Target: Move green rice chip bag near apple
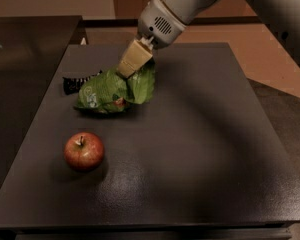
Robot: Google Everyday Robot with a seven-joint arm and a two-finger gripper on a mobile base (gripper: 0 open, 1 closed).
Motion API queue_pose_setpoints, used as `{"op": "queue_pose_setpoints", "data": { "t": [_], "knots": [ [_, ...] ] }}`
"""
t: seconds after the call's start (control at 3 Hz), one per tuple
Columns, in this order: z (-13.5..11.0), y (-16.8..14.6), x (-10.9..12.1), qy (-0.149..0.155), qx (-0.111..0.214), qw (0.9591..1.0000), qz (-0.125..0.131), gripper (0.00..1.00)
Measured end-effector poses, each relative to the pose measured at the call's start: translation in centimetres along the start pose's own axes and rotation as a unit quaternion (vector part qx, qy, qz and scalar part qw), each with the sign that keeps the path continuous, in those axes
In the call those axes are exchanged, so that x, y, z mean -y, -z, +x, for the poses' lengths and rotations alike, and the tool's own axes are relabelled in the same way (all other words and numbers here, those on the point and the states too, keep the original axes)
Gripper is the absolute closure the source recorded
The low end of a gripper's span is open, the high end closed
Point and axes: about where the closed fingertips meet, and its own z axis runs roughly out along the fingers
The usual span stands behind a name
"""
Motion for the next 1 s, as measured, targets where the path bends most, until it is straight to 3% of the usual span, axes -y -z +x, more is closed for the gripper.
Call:
{"op": "queue_pose_setpoints", "data": {
  "t": [0.33, 1.0],
  "knots": [
    [0.04, -0.95, -1.07, 0.000, 0.010, 0.9999, -0.011, 1.00],
    [0.70, -1.79, -1.92, -0.008, 0.019, 0.9994, -0.029, 0.59]
  ]
}}
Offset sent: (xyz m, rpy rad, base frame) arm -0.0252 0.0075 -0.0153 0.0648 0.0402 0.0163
